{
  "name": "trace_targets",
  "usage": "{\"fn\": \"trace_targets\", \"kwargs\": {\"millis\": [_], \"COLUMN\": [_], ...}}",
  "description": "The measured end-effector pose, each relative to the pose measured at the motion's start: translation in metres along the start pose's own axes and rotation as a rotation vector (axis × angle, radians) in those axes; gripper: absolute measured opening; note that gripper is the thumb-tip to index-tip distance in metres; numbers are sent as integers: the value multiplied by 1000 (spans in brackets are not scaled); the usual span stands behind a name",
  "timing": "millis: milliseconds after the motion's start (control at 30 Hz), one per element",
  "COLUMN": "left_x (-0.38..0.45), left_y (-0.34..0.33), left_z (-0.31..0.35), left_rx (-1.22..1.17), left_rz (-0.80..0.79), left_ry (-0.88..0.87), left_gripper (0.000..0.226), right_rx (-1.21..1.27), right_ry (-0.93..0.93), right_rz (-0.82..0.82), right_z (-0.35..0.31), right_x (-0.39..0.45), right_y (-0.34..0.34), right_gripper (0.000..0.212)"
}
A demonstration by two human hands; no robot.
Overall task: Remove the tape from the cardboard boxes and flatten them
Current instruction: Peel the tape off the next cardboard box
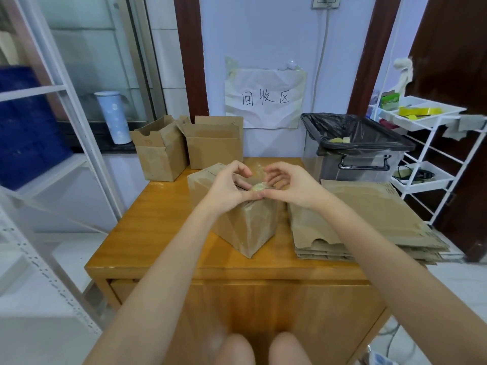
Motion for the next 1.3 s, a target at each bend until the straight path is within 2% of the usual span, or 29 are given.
{"fn": "trace_targets", "kwargs": {"millis": [67,200,300,367,500,633,767,933,1033,1200,1300], "left_x": [-1,-1,1,2,6,5,3,3,2,-2,-3], "left_y": [0,6,14,17,10,5,6,11,10,16,18], "left_z": [2,4,-1,-3,5,9,7,-1,0,3,1], "left_rx": [-9,-75,-158,-134,-17,72,72,-9,-1,-150,-145], "left_rz": [0,4,79,111,23,-39,-19,29,22,66,112], "left_ry": [-12,-52,-42,-42,-165,-229,-183,-136,-125,-60,-33], "left_gripper": [45,37,32,37,58,42,27,35,34,16,19], "right_rx": [-5,-129,-123,-80,69,166,224,225,206,77,111], "right_ry": [12,87,115,125,138,136,139,103,50,94,100], "right_rz": [33,29,58,71,76,39,25,44,-19,-115,-111], "right_z": [-2,-10,-14,-13,-12,-10,-7,-3,1,-6,-7], "right_x": [-1,-4,-6,-8,-13,-12,-12,-7,-4,-6,-6], "right_y": [1,-6,-7,-6,-4,-6,-9,-10,-13,-18,-16], "right_gripper": [54,36,29,27,35,41,44,46,50,36,34]}}
Point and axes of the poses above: each hand's wrist, its own x-axis towards the middle knuckle, its own y-axis out of the back of the hand, z = x × y, the point moved 9 cm from there along x, towards the middle knuckle, and after that the axes turned 8 degrees about -y, right-handed, at the moved point
